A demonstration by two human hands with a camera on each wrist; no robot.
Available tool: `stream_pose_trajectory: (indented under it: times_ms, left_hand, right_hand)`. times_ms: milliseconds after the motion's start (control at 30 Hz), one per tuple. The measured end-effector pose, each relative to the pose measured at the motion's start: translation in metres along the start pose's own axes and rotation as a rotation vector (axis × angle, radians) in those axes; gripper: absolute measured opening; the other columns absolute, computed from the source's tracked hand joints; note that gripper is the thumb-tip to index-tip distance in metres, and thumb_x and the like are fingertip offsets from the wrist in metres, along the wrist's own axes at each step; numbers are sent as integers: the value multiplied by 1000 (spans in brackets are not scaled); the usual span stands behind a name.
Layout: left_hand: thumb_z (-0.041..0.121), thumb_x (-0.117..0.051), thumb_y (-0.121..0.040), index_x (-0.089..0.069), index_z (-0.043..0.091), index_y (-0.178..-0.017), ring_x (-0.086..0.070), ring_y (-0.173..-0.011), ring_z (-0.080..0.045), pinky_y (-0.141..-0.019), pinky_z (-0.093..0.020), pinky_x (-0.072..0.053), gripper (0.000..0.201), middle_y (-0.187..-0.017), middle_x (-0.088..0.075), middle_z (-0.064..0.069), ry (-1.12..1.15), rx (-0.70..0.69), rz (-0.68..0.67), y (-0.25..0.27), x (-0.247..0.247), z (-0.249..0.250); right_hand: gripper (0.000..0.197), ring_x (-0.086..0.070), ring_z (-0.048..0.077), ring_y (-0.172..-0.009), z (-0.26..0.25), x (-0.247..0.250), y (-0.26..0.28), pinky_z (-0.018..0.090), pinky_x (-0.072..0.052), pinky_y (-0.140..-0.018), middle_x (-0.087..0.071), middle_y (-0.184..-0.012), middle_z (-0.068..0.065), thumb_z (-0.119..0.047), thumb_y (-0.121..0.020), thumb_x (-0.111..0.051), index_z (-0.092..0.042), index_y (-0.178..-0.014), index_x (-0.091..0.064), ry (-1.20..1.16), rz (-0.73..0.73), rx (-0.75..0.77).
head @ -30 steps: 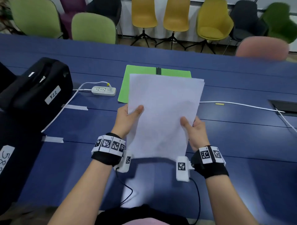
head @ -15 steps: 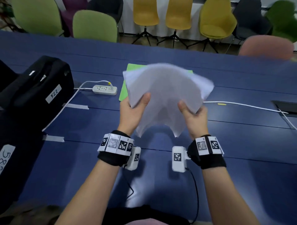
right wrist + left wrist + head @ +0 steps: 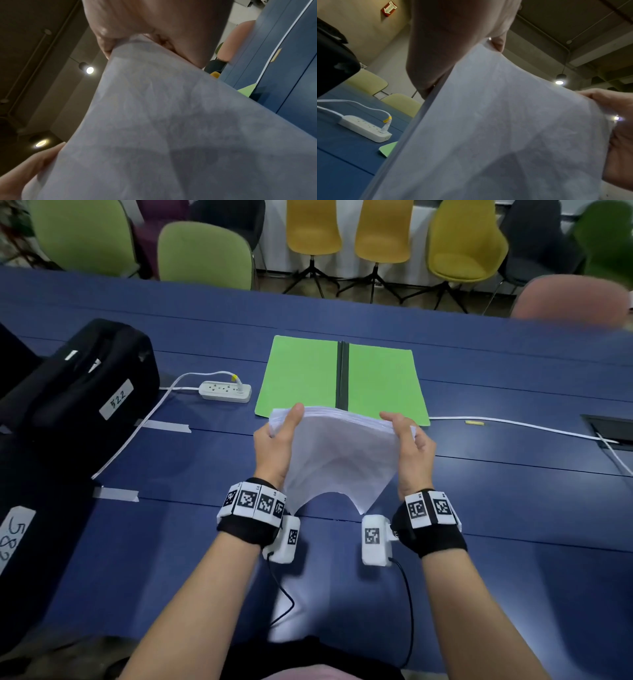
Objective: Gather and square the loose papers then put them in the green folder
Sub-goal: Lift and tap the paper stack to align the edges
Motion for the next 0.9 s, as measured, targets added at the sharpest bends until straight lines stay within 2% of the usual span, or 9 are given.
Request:
stream_pose_trajectory:
  times_ms: [100,167,233,300,400,533,633,800,900]
  left_hand:
    - [34,-62,-87,-61,15,-72,-57,-47,-2,-46,-9,-43,24,-62,-60,5,-63,49,-101,-2,-3,4]
    - [32,-61,-87,-66,15,-82,-60,-53,-1,-49,-9,-46,19,-71,-64,4,-81,71,-146,-4,-3,7]
    - [35,-62,-87,-70,14,-95,-62,-66,-5,-54,-12,-49,24,-81,-68,3,-103,40,-161,-6,-5,12]
    - [41,-62,-86,-72,18,-91,-60,-68,-8,-58,-16,-49,25,-80,-67,4,-171,-13,-167,-4,-13,12]
    - [52,-60,-84,-52,21,-55,-38,-55,-15,-54,-24,-34,42,-56,-43,4,-244,-141,-136,4,-23,13]
    - [49,-58,-87,-24,22,-56,-22,-54,-14,-51,-27,-21,53,-55,-24,4,-191,-123,-44,7,-19,15]
    - [36,-59,-90,-22,26,-56,-20,-51,-11,-52,-28,-19,52,-36,-24,7,-155,-121,-19,8,-19,24]
    - [27,-56,-93,-18,25,-52,-13,-47,-8,-47,-25,-13,56,-45,-16,13,-112,-328,-66,17,-24,46]
    - [27,-64,-88,-28,25,-47,-21,-41,-7,-42,-20,-20,55,-40,-24,12,-144,-237,-33,21,-18,28]
  right_hand:
    - [57,-50,-28,-100,-8,-4,4,20,-31,-106,-60,-89,-49,-29,-91,-60,-30,-143,-37,15,-55,10]
    - [71,-50,-27,-102,-3,-6,2,17,-31,-105,-52,-89,-57,-30,-90,-62,-37,-148,-21,16,-130,-20]
    - [65,-60,0,-110,8,-12,-1,27,-41,-102,-65,-113,-30,-50,-75,-71,-42,-135,-46,3,-213,-119]
    - [41,-64,11,-92,8,-17,-2,23,-48,-84,-71,-99,-7,-55,-70,-69,-28,-101,-71,37,-216,-149]
    - [26,-66,4,-88,-4,-22,-3,14,-50,-80,-74,-89,-14,-38,-94,-52,-23,-97,-73,44,-184,-49]
    - [12,-61,-10,-70,-7,-21,-3,16,-49,-71,-69,-70,-26,-22,-90,-62,-31,-89,-69,140,-189,72]
    - [24,-50,-9,-56,-13,-16,-4,19,-43,-65,-61,-56,-25,-12,-91,-61,-30,-75,-67,207,-131,143]
    - [16,-62,-6,-73,-37,-10,4,13,-48,-72,-70,-74,-25,-11,-90,-62,-24,-88,-70,113,-89,260]
    - [7,-57,-1,-65,-17,-11,11,19,-48,-67,-68,-66,-17,-11,-86,-67,-15,-82,-71,177,-105,138]
Point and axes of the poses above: each hand's wrist, its own y-axis away from the middle knuckle, its own x-axis out of the back of the hand, z = x × y, the point moved 8 cm from there along -y, towards the middle knuckle
